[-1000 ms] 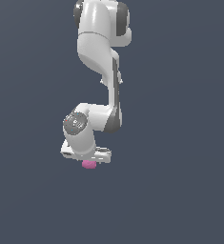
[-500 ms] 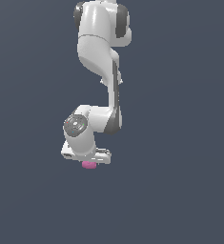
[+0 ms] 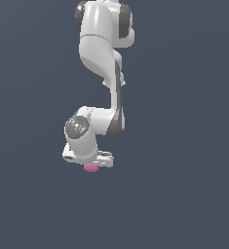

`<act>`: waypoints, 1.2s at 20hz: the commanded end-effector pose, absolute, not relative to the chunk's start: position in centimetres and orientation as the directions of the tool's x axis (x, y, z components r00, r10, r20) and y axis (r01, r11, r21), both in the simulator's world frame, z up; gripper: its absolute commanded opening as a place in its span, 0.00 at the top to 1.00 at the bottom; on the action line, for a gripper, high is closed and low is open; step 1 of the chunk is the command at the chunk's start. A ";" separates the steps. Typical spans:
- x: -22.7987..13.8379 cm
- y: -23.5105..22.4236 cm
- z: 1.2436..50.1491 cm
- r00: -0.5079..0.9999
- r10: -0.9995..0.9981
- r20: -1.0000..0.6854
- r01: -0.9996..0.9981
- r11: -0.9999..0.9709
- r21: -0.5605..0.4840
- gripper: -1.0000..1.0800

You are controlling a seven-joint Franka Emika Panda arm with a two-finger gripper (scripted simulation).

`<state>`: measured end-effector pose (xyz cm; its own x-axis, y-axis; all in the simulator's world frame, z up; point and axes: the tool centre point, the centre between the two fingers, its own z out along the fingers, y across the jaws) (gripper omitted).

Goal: Pick up the object and move it to a goal position.

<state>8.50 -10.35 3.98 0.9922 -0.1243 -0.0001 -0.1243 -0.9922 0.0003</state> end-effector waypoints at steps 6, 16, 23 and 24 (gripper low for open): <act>8.9 -10.5 7.2 0.982 -0.187 0.015 -0.187 -0.982 0.003 1.00; 9.8 -10.8 17.1 0.924 -0.377 0.059 -0.378 -0.926 0.008 1.00; 10.1 -11.1 25.8 0.842 -0.531 0.098 -0.534 -0.845 0.006 1.00; 10.2 -11.2 27.1 0.828 -0.551 0.103 -0.555 -0.832 0.005 1.00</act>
<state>10.16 -11.10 25.19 0.8495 -0.5190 0.0951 -0.5219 -0.8530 0.0066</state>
